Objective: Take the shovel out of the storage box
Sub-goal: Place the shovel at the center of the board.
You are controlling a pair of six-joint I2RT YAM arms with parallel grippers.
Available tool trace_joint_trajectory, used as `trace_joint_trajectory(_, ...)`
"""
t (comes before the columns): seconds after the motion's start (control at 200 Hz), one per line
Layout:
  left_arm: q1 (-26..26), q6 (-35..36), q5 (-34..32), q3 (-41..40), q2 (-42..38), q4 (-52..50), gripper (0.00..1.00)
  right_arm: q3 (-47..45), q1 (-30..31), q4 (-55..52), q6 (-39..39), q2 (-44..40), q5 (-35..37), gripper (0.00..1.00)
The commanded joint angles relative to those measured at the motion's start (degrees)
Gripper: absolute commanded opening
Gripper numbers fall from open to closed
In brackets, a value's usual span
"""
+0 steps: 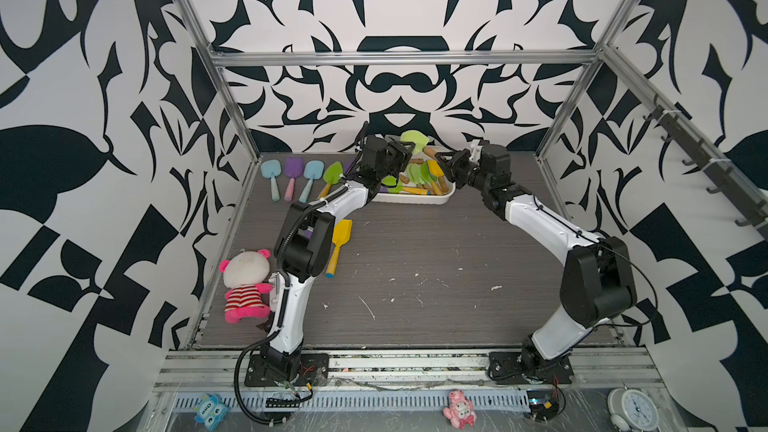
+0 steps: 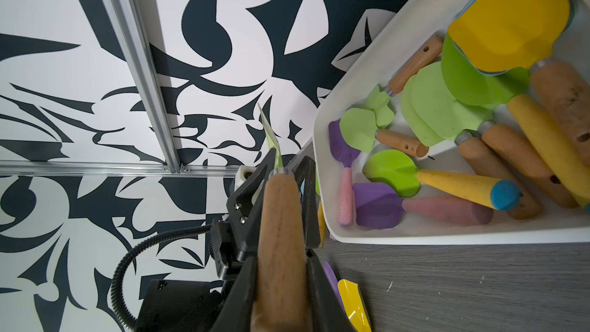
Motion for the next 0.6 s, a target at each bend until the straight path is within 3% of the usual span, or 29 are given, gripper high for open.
trace_joint_trajectory(0.0, -0.1, 0.6, 0.5, 1.0, 1.0, 1.4, 0.24, -0.4, 0.3, 5.3, 0.6, -2.9, 0.1, 0.00)
trace_joint_trajectory(0.225, -0.2, 1.7, 0.7, -0.3, 0.1, 1.2, 0.10, -1.5, 0.4, 5.4, 0.7, -3.4, -0.1, 0.00)
trace_joint_trajectory(0.32, -0.1, 2.1, 0.9, -1.1, -0.2, 2.1, 0.00, -1.8, 0.3, 5.6, 0.6, -3.6, -0.1, 0.00)
trace_joint_trajectory(0.51, 0.1, 4.2, 2.0, -2.0, -1.5, 2.2, 0.00, -2.2, 0.4, 6.8, 0.4, -3.3, -1.3, 0.01)
trace_joint_trajectory(0.595, 0.2, 5.4, 2.4, -2.7, -2.2, 2.4, 0.00, -2.2, 0.4, 6.9, 0.2, -3.5, -1.4, 0.07)
